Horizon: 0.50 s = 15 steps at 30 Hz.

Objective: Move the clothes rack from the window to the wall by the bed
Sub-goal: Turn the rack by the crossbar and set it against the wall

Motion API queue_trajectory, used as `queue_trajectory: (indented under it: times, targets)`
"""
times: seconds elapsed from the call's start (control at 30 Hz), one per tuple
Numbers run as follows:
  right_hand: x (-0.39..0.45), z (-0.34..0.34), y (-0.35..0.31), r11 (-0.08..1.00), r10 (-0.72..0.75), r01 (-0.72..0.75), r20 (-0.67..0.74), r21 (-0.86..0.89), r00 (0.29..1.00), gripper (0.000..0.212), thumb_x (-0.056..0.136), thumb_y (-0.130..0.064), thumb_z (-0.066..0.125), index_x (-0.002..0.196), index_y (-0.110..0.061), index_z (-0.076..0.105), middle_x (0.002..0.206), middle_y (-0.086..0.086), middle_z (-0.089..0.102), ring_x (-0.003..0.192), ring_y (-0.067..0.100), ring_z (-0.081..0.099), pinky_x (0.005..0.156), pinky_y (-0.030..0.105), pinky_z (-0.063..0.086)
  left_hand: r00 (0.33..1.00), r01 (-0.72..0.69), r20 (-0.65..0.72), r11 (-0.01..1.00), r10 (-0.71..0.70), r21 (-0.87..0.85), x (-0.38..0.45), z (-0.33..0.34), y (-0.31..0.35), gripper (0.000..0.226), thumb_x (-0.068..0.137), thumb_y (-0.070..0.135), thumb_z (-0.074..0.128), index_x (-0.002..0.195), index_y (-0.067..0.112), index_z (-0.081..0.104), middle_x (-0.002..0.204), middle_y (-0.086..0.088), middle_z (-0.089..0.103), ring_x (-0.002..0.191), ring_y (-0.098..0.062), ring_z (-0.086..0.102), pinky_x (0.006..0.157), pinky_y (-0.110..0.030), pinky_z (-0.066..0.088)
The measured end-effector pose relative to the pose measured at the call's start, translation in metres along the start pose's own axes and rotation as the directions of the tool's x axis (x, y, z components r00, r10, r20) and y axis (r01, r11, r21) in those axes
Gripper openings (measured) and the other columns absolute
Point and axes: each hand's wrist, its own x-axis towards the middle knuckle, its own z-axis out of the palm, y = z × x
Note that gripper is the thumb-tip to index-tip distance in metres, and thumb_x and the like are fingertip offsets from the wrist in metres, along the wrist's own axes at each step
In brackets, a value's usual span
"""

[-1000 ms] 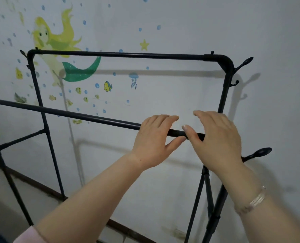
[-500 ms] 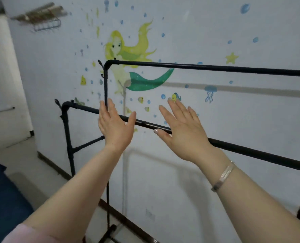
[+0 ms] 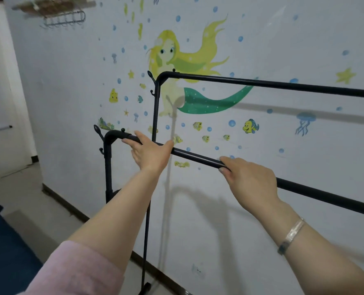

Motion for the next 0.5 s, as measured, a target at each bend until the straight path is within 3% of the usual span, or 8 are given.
queue_trajectory:
  times: [0.17, 0.33, 0.5]
  targets:
    - [0.000, 0.003, 0.005, 0.994, 0.016, -0.015, 0.007, -0.105, 1.000, 0.031, 0.099, -0.045, 0.028, 0.112, -0.031, 0.053, 0.081, -0.007, 0.057, 0.068, 0.020, 0.056, 0.045, 0.032, 0.013, 0.999, 0.012, 0.051, 1.000, -0.012, 0.010, 0.005, 0.014, 0.006, 0.103, 0.082, 0.042, 0.061, 0.152, 0.008, -0.005, 0.154, -0.031, -0.027, 0.145, -0.045, 0.002, 0.117, -0.045, 0.006]
    - [0.003, 0.009, 0.012, 0.988, 0.082, -0.082, -0.002, -0.130, 0.997, 0.029, 0.099, -0.042, 0.032, 0.108, -0.028, 0.056, 0.079, -0.005, 0.058, 0.066, 0.022, 0.051, 0.049, 0.035, 0.016, 0.994, -0.005, 0.109, 1.000, 0.002, 0.022, 0.010, 0.031, 0.013, 0.102, 0.082, 0.044, 0.060, 0.153, 0.013, -0.007, 0.154, -0.028, -0.029, 0.145, -0.043, -0.003, 0.117, -0.047, 0.004]
    - [-0.003, 0.013, 0.017, 0.996, 0.056, -0.058, -0.033, -0.061, 0.998, 0.039, 0.098, -0.034, 0.042, 0.131, -0.019, 0.054, 0.096, 0.003, 0.066, 0.085, 0.030, 0.058, 0.064, 0.036, 0.025, 0.998, -0.053, 0.034, 0.984, 0.048, 0.170, 0.004, 0.036, 0.009, 0.098, 0.083, 0.052, 0.054, 0.154, 0.010, -0.001, 0.156, -0.029, -0.021, 0.146, -0.034, -0.016, 0.115, -0.043, -0.009]
